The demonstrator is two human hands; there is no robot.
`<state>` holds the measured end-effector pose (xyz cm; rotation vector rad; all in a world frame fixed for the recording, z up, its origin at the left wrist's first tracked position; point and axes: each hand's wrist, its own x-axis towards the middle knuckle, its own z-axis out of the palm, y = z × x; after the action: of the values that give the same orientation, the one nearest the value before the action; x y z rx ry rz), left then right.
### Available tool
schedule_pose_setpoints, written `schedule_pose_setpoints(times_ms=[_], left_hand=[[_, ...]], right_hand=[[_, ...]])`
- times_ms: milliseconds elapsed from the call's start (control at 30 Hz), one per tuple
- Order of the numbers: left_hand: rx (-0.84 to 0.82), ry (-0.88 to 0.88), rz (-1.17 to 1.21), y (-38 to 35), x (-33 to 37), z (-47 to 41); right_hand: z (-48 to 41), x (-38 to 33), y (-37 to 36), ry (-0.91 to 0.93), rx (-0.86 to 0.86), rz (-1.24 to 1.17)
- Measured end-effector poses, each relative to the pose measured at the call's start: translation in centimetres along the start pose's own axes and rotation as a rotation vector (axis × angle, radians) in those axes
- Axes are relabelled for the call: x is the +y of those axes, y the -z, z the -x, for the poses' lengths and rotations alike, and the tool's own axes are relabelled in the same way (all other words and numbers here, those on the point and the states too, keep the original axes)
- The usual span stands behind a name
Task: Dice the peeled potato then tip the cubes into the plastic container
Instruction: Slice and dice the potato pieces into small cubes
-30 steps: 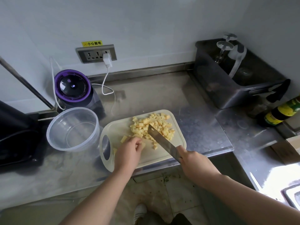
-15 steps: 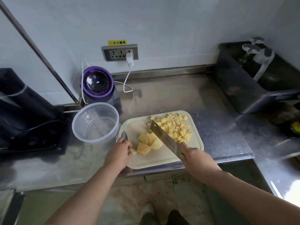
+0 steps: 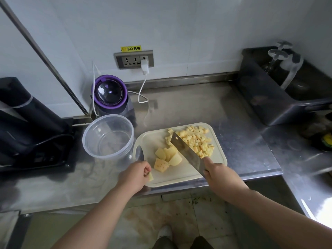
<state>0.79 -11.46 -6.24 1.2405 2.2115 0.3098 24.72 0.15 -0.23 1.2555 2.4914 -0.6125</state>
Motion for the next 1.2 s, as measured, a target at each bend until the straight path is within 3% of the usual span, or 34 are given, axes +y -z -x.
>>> schedule_pose_setpoints(times_ms=[400, 600, 933, 1067, 1200], left_hand=[[-0.029, 0.034, -0.070, -0.5, 1.3, 0.9], [0.083, 0.135, 0.013, -1.2, 2.6, 1.1], [0.119, 0.297, 0.486, -1.0, 4.4, 0.4], [0.098, 0.259, 0.548, -1.2, 4.1, 0.2], [0.090, 0.134, 0.375, -0.8, 3.3, 0.2]], right_hand=[[0.1, -0.2, 0.0, -0.001, 0.012, -0.011], [0.2, -0.1, 0.1, -0.001, 0.013, 0.013], [0.4, 0.2, 0.3, -0.001, 0.007, -0.006], [0.4, 0.5, 0.2, -0.006, 0.014, -0.007], [0.4, 0.9, 0.0, -0.018, 0.022, -0.021]])
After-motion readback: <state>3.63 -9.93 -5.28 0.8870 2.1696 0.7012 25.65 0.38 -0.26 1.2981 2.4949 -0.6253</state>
